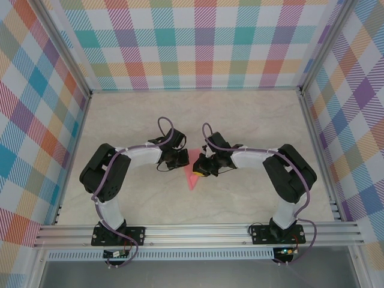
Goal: Fold a paper plane with a square sheet of paper (pick it up from the middle)
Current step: Third fold the triangle at the center of the table.
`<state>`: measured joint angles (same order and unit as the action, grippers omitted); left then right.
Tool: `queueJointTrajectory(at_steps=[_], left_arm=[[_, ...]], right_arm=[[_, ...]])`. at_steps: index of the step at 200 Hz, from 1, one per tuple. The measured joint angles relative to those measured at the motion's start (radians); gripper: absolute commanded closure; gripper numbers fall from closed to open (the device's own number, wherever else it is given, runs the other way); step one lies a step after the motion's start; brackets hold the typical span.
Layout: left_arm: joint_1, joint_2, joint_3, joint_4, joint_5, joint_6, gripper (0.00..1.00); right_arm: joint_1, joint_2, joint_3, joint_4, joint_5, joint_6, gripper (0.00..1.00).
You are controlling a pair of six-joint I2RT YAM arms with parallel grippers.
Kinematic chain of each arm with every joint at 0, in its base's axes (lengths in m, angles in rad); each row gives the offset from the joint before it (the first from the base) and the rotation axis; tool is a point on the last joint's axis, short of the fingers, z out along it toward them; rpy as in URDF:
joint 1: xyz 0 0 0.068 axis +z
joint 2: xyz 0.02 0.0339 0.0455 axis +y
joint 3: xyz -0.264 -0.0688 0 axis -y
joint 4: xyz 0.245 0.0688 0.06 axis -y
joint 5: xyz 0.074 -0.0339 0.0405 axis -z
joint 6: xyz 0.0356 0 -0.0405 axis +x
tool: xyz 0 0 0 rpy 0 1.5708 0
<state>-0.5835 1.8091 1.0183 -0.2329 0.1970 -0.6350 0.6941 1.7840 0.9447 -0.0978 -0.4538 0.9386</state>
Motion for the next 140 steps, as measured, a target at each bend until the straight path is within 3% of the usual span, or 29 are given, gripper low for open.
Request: queueJointTrajectory(at_steps=[140], left_arm=[[0.0,0.002,0.002,0.0,0.001,0.0,0.92]], right_arm=[[0.004,0.041,0.0,0.06,0.026,0.04,0.91]])
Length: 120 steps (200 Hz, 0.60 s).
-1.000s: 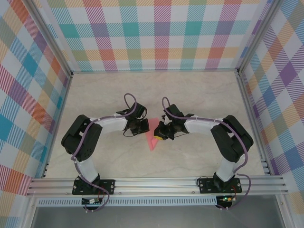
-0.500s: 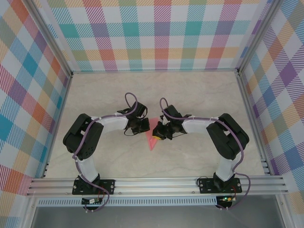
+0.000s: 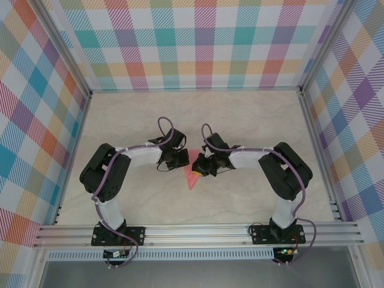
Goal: Fold a paper plane with a square sheet of paper (pick it up from the middle)
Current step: Third fold the triangle at the center of the table.
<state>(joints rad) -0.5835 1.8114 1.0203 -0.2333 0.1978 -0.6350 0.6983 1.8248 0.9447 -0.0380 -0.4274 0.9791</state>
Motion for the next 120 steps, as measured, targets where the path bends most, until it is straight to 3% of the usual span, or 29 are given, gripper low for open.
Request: queueJointTrajectory(at_steps=[120], left_arm=[[0.0,0.002,0.0,0.0,0.003,0.0,0.93]], right_arm=[[0.01,0.035,0.015,0.0,0.0,-0.022,0.9]])
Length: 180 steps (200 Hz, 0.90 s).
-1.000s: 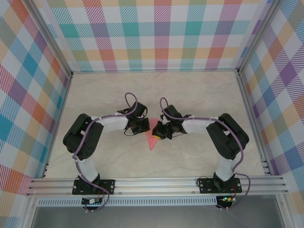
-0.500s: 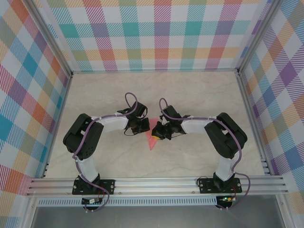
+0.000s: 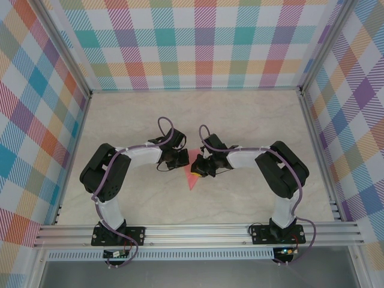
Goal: Fold a paper plane with a square sheet of paper (pick it up from the middle)
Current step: Third fold the triangle at the center of the table.
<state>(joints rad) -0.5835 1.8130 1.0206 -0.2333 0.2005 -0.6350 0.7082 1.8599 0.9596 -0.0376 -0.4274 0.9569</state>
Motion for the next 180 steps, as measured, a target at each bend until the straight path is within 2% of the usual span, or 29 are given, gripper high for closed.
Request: queueJointTrajectory(at_steps=[180], left_arm=[[0.003,0.006,0.005,0.001,0.016,0.0,0.93]], right_arm=[[0.0,0.025,0.011,0.008,-0.004,-0.005,0.91]])
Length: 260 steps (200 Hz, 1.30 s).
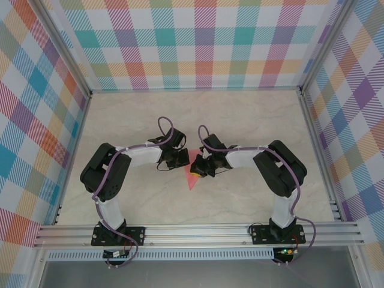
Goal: Fold a paper plane with a square sheet of paper (pick it up from the middle)
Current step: Third fold the triangle at the center of the table.
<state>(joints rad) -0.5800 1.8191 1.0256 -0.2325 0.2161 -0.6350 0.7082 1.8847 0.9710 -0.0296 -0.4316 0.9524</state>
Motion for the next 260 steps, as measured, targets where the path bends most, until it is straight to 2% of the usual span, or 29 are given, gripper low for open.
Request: queueJointTrajectory(at_steps=[120,201,260], left_arm=[[0.0,0.001,0.0,0.0,0.002,0.0,0.92],[0.008,-0.038,0.003,-0.01,-0.029,-0.016,0.91],[0.091,-0.15,-0.059,-0.008,-0.061,-0.06,0.9]], right_arm=[[0.0,0.017,0.015,0.004,-0.015,-0.007,0.9],[0.001,0.02,0.032,-0.008,-0.015,-0.026,0.75],[0.001,0.02,0.034,0.003,-0.029,-0.027,0.65]])
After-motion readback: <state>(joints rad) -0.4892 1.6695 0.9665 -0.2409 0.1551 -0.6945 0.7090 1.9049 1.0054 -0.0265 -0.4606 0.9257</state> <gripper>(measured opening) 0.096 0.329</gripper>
